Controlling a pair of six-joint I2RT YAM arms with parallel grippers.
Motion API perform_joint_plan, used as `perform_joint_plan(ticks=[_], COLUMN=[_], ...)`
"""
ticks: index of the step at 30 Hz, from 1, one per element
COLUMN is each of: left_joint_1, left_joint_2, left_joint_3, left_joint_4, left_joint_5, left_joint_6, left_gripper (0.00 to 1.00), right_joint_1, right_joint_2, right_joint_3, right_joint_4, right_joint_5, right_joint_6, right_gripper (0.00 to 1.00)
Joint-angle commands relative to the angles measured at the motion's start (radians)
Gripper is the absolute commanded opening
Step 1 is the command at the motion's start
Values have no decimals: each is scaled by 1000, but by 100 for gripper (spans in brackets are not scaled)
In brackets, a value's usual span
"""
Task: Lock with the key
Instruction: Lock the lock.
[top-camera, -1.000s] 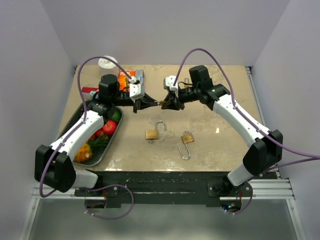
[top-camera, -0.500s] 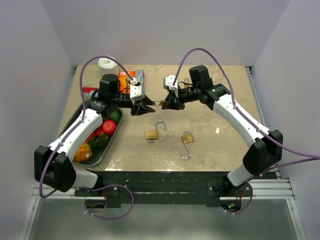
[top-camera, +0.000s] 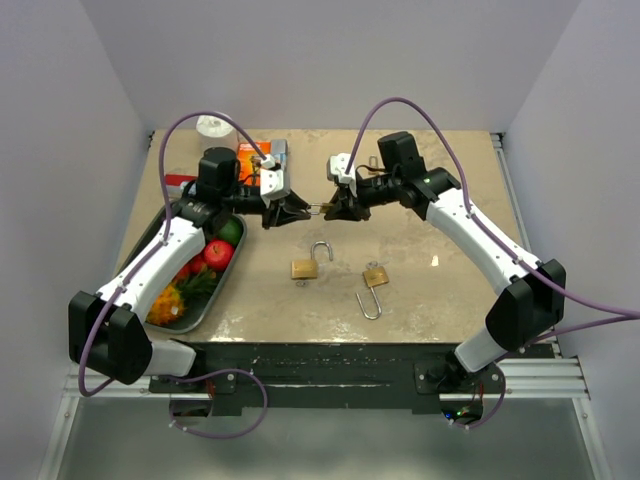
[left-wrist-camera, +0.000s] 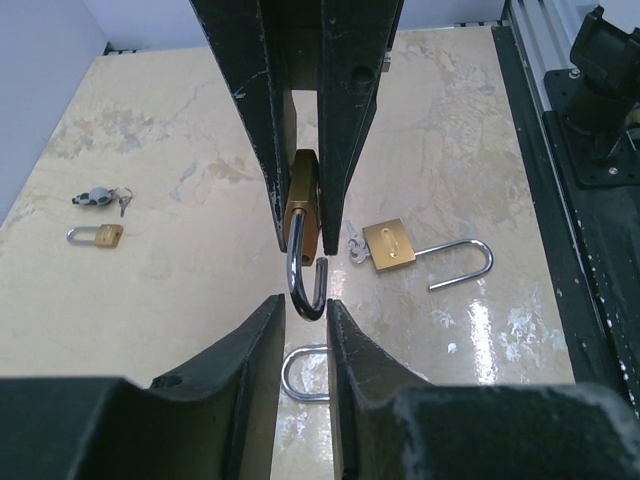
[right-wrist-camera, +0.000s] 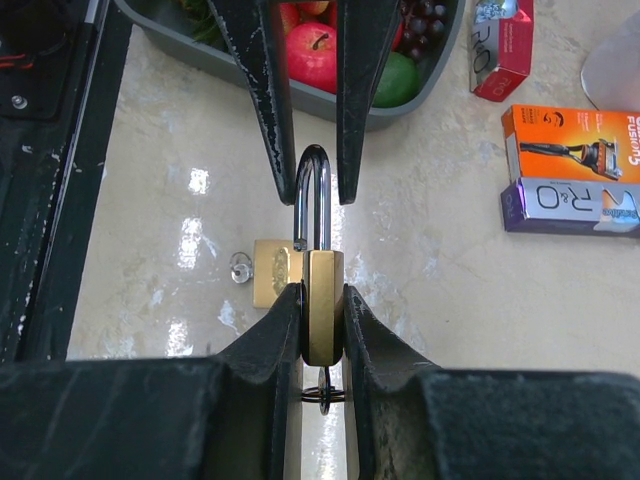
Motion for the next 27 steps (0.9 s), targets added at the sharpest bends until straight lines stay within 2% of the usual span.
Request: perform_joint_plan(ticks=[1,6,7,10,15,20,27], left_joint_1=[3,-3,-4,-12,-37,-72,-95], left_joint_2=[-10,-6,-4,-4,-1,28,72], left_joint_3=[22,17,14,4,-1,0,-16], left_joint_4=[83,88,87,88,87,123,264], left_joint_5=[-2,10,12,18,12,10,18], left_joint_6=[-28,-28,-29,-23,0,-47,-121], left_gripper=[24,13,7,0,0,0,0], right_joint_1=[3,4,3,3,4,12,30], right_joint_2=[-16,-1,-1,0,5,17,19], right_joint_3=[42,60,59,59,56,59,60], right_joint_4=[-1,-8,-7,-2,42,62,87], right_joint_5=[-39,-45,-46,-48,-49,-52,-95], right_joint_6=[-25,-24,-22,-17,16,16,21], right_gripper=[0,0,0,0,0,0,0])
